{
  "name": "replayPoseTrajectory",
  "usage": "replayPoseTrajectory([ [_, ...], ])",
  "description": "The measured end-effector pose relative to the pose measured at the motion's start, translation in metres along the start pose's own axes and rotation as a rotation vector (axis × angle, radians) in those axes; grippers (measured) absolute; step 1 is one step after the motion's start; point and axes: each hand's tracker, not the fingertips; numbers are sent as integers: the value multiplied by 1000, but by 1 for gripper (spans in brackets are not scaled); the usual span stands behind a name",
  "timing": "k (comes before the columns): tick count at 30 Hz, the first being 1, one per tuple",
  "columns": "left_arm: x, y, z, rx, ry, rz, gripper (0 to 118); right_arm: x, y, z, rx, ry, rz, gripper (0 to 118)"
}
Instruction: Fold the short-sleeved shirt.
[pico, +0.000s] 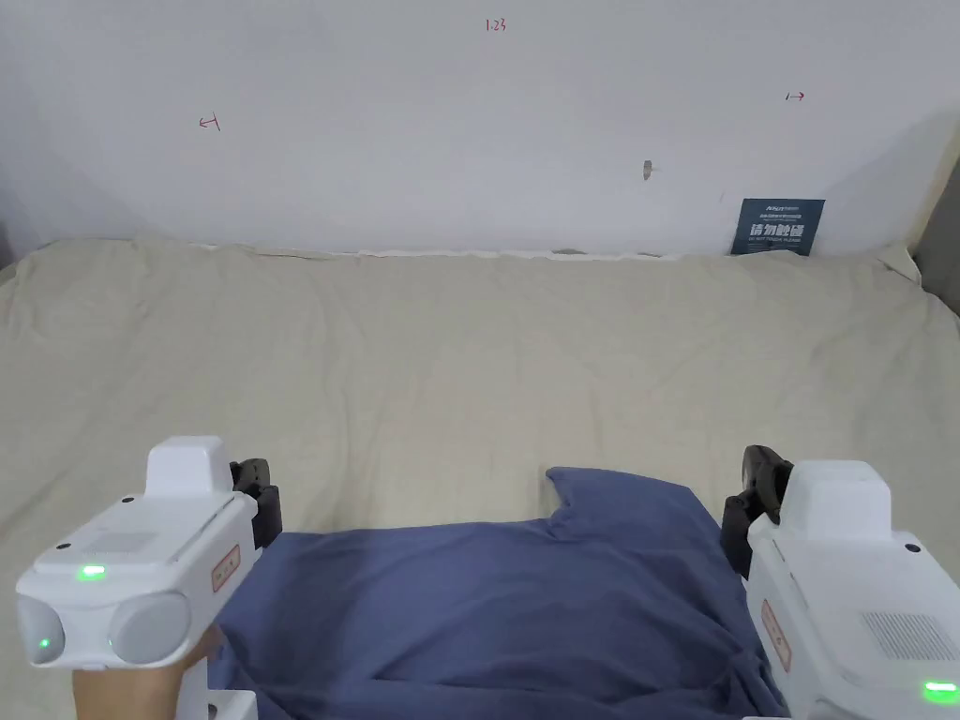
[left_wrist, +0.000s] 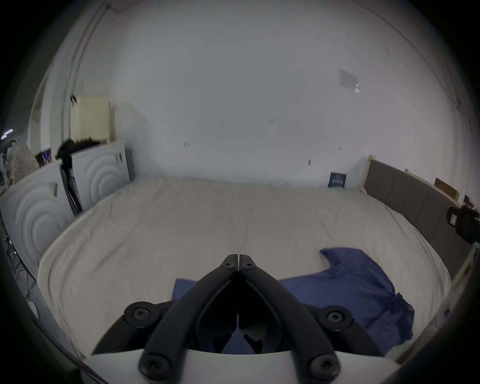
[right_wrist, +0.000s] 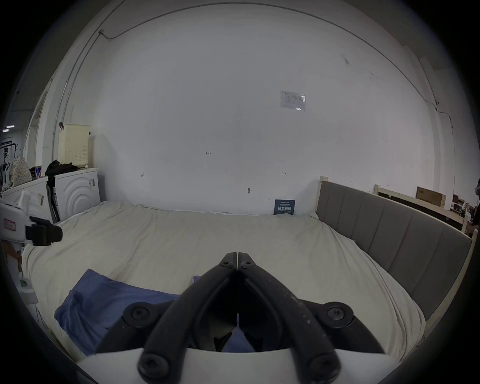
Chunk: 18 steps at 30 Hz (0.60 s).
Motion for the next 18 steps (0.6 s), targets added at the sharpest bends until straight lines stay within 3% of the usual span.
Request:
replayPoseTrajectory([
  [11,-69,-1,-150,-436,6,72,3,-5,-5,-72,-80,10,21,1],
  [12,-73,-5,-159,-458,31,78,13,-5,-7,-77,-90,10,23,1],
  [14,-88,-17,-187,-520,56,76,76,-5,-12,-87,-110,10,26,1],
  [15,-90,-22,-193,-527,84,93,102,-5,-14,-91,-120,9,28,1],
  [16,-91,-29,-199,-534,110,95,116,-4,-17,-96,-133,8,29,1],
  [18,-92,-39,-206,-538,139,85,109,-2,-22,-103,-159,5,22,1],
])
